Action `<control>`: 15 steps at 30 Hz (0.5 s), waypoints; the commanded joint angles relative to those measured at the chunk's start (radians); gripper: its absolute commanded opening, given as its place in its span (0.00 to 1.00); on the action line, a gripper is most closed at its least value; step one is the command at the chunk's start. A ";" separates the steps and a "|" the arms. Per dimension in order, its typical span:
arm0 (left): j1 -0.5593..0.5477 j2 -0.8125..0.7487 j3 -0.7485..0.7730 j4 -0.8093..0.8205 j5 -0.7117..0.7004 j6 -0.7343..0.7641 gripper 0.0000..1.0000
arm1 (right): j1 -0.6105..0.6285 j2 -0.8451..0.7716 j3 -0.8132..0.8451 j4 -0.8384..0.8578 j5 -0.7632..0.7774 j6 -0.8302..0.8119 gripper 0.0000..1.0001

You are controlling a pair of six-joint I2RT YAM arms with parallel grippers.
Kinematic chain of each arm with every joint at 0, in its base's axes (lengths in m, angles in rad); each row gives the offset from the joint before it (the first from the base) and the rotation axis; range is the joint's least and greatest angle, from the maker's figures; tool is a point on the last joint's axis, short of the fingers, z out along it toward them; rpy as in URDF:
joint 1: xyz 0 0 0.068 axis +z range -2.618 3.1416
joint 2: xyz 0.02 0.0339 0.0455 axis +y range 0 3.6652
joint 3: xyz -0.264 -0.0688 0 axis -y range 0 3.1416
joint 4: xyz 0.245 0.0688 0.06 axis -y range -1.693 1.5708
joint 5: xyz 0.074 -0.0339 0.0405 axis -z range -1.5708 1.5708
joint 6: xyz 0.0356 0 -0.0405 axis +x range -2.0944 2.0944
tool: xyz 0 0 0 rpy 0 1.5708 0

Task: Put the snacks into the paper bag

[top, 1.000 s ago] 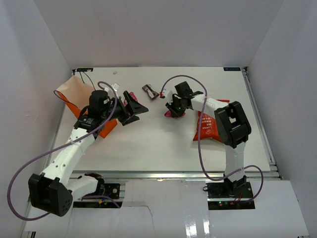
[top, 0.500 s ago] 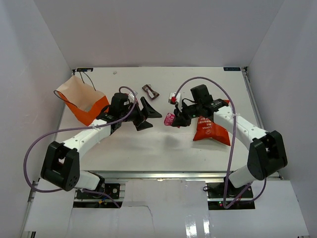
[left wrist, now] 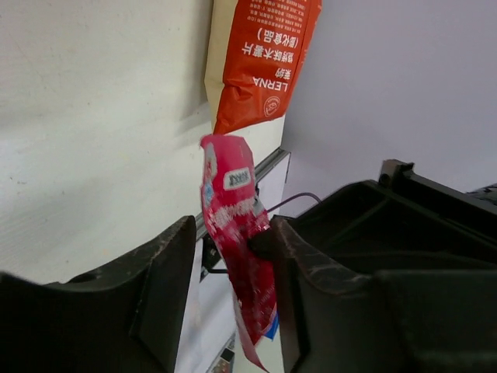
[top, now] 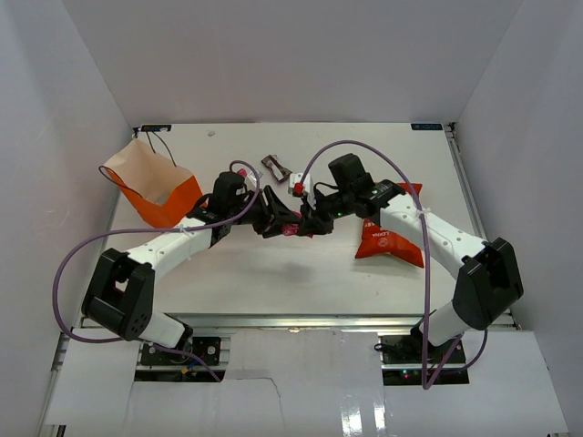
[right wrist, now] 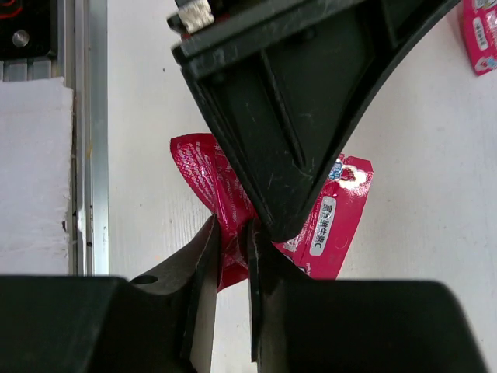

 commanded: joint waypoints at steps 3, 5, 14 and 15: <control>-0.005 -0.027 -0.025 0.037 0.027 -0.006 0.45 | 0.009 0.013 0.090 0.013 -0.008 0.018 0.08; -0.005 -0.036 -0.028 0.035 0.016 -0.009 0.33 | 0.012 0.013 0.090 0.014 -0.010 0.020 0.08; -0.002 -0.077 0.097 -0.152 -0.092 0.119 0.02 | 0.013 -0.025 0.090 -0.053 -0.033 -0.051 0.54; -0.002 -0.088 0.120 -0.190 -0.117 0.148 0.01 | 0.012 -0.031 0.090 -0.058 -0.024 -0.062 0.55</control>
